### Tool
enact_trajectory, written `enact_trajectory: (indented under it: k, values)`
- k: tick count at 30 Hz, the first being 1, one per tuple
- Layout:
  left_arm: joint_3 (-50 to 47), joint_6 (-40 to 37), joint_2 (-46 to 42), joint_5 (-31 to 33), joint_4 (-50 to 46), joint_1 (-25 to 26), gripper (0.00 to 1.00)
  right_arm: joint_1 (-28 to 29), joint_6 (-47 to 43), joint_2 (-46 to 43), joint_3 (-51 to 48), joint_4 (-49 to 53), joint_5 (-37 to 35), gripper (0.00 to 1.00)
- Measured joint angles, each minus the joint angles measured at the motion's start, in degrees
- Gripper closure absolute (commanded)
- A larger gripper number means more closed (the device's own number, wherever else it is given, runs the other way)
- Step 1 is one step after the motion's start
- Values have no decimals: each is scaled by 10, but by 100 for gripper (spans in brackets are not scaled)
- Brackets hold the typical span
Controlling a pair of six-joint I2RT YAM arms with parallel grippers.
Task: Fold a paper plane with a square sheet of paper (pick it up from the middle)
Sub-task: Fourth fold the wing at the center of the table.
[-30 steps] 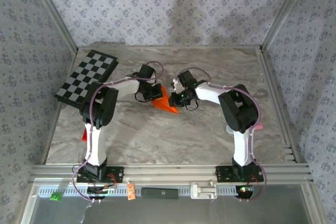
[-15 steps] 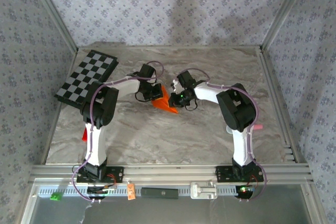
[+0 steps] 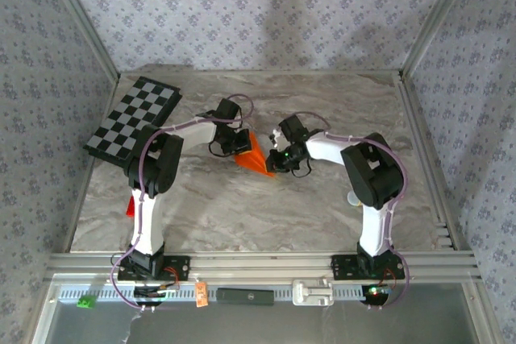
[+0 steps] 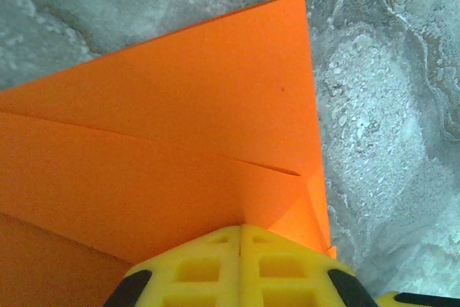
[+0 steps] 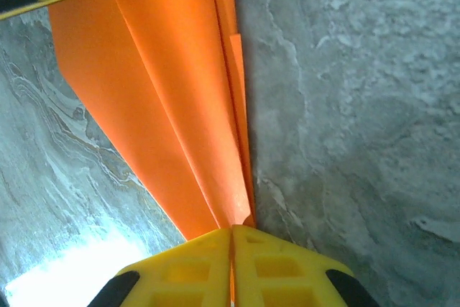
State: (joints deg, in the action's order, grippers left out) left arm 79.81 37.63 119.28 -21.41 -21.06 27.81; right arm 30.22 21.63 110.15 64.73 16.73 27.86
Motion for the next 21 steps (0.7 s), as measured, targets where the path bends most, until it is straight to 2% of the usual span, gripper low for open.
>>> enact_trajectory:
  k: [13, 21]
  values:
    - [0, 0, 0, -3, 0, 0, 99, -4, 8, -21, -15, 10, 13, 88]
    - [0, 0, 0, -4, 1, 0, 98, -3, 28, -16, 15, 9, 2, 87]
